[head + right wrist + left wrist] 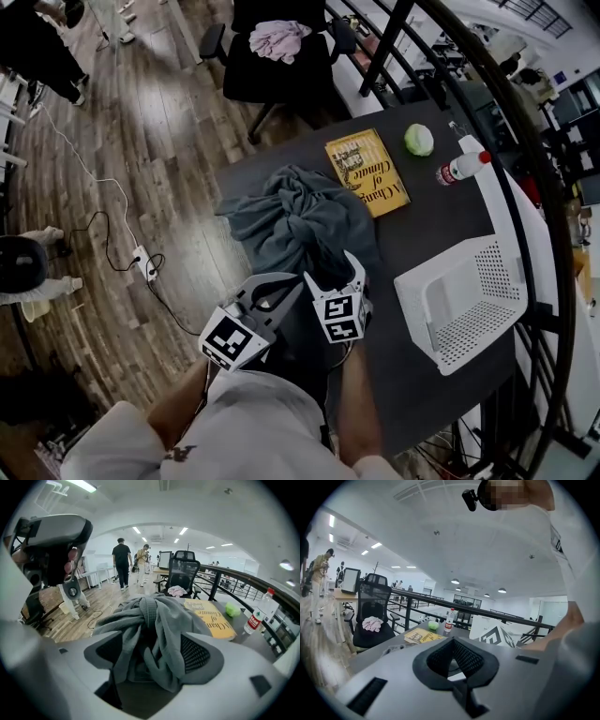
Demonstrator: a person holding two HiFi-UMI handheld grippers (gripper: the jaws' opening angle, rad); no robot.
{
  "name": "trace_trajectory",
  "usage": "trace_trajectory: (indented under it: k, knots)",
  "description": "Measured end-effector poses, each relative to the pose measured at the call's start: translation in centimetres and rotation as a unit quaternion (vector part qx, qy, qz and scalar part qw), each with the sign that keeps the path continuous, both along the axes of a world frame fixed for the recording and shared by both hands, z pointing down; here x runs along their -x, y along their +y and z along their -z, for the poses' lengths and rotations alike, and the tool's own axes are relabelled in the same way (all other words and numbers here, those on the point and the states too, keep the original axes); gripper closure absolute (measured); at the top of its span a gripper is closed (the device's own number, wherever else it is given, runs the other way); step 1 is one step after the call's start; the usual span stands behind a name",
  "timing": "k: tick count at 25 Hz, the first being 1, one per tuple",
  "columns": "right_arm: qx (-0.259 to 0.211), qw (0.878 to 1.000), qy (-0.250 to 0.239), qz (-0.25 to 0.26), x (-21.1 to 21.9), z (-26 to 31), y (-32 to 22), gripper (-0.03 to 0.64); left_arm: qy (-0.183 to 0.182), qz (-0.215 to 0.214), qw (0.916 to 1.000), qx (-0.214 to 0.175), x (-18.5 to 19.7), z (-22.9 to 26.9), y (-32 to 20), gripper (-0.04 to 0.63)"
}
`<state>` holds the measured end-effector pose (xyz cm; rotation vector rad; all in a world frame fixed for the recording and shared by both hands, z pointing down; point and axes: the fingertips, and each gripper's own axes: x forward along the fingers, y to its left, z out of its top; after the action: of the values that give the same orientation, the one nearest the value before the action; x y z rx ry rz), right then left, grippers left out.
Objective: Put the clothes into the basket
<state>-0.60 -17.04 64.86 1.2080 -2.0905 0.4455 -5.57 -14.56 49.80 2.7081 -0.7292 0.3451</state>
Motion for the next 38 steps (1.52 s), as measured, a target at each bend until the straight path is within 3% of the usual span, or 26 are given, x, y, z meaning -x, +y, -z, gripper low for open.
trace_trajectory:
  k: [9, 19, 23, 27, 32, 38]
  knots:
    - [0.018, 1.000, 0.010, 0.015, 0.0, -3.5, -1.9, 0.198, -0.008, 0.001, 0.9999, 0.012, -0.5, -1.2, -0.6, 0.591]
    - [0.033, 0.998, 0.018, 0.041, 0.2, -5.9, -3.4, 0.202, -0.021, 0.014, 0.9995, 0.021, 0.6, -2.1, -0.8, 0.591]
    - [0.033, 0.998, 0.019, 0.046, 0.7, -6.0, -3.1, 0.331, -0.021, 0.018, 0.9994, 0.022, 0.9, -2.1, -0.7, 0.591]
    - [0.024, 0.999, 0.027, 0.038, 0.9, -5.7, -3.0, 0.518, -0.021, 0.021, 0.9994, 0.021, 1.1, -1.9, -0.5, 0.591]
    - [0.022, 1.000, 0.005, 0.019, 0.8, -4.6, -3.0, 0.555, -0.020, 0.024, 0.9994, 0.016, 1.6, -1.4, -0.3, 0.591]
    - [0.001, 0.997, -0.080, -0.023, 0.6, -2.3, -2.9, 0.560, -0.015, 0.029, 0.9994, 0.006, 2.0, -0.5, -0.1, 0.591]
